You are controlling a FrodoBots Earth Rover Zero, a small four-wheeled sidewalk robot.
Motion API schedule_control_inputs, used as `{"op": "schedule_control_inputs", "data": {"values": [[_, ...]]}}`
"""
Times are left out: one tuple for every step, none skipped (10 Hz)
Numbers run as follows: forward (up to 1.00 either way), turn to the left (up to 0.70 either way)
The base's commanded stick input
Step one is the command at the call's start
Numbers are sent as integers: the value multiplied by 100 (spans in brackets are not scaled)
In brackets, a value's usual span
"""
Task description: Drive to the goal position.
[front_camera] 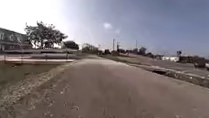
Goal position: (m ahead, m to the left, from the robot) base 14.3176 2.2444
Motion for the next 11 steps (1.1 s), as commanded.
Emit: {"op": "schedule_control_inputs", "data": {"values": [[100,-10],[100,-8],[100,-5],[100,-3],[100,-3],[100,-2],[100,-1],[100,-1],[100,-1],[100,-1],[100,-1]]}}
